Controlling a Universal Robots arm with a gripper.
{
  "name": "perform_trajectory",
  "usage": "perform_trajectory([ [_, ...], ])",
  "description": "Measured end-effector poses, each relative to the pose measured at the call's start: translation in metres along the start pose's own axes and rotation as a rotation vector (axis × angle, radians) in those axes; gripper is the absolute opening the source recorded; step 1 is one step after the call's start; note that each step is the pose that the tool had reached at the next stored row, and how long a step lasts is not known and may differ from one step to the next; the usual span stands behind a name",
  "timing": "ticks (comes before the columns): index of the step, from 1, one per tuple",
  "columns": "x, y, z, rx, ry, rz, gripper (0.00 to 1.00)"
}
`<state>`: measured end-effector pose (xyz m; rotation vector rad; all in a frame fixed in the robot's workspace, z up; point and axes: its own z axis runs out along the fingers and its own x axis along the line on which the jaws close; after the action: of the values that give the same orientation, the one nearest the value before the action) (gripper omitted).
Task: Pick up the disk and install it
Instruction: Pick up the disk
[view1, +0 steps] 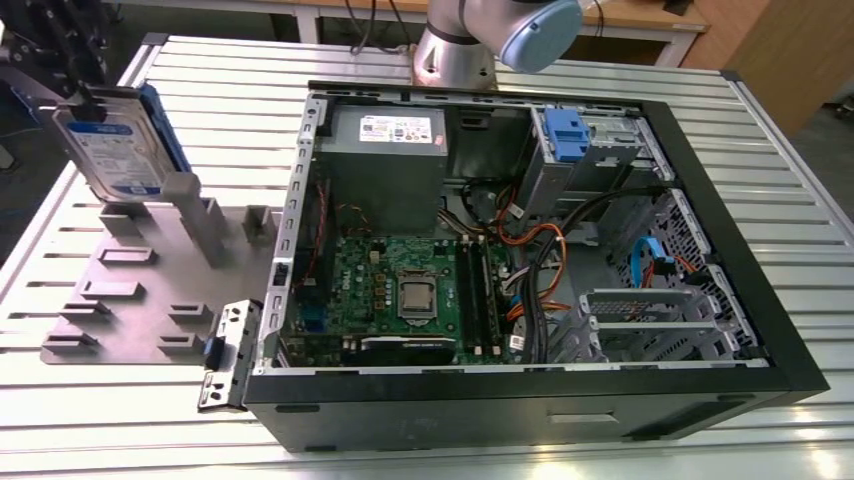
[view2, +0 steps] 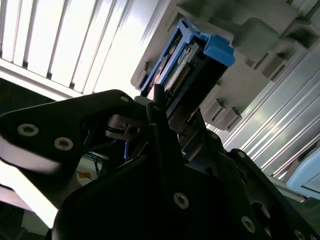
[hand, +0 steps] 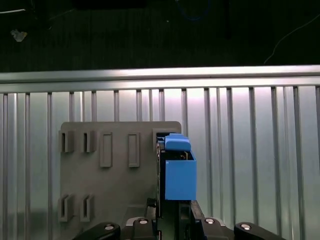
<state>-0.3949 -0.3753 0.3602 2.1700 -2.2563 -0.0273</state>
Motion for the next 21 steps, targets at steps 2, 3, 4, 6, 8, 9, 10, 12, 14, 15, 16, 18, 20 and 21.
perform_trajectory([
  [2, 0.0, 0.0001, -0.006, -0.0001, 0.0001, 0.0, 0.35],
  [3, 0.0, 0.0002, -0.009, -0.0001, 0.0001, 0.0, 0.35],
  [4, 0.0, 0.0003, -0.0119, -0.0001, 0.0, 0.0, 0.35],
  [6, -0.0001, 0.0004, -0.0174, 0.0, 0.0, 0.0, 0.35],
  [8, -0.0001, 0.0005, -0.0232, -0.0001, 0.0001, 0.0, 0.35],
  [9, -0.0001, 0.0006, -0.0261, 0.0, 0.0, 0.0, 0.35],
  [10, -0.0001, 0.0006, -0.0291, 0.0, 0.0, 0.0, 0.35],
  [12, -0.0002, 0.0007, -0.0353, -0.0001, 0.0, 0.0, 0.35],
  [14, -0.0002, 0.0008, -0.0412, 0.0, 0.0, 0.0, 0.35],
  [15, -0.0002, 0.0009, -0.0443, -0.0002, 0.0001, 0.0, 0.35],
  [16, -0.0002, 0.001, -0.0478, -0.0001, 0.0001, 0.0, 0.35],
  [18, -0.0002, 0.0011, -0.054, -0.0001, 0.0001, 0.0, 0.35],
  [20, -0.0003, 0.0012, -0.0603, -0.0002, 0.0001, 0.0, 0.35],
  [21, -0.0003, 0.0013, -0.0631, 0.0, 0.0, 0.0, 0.35],
])
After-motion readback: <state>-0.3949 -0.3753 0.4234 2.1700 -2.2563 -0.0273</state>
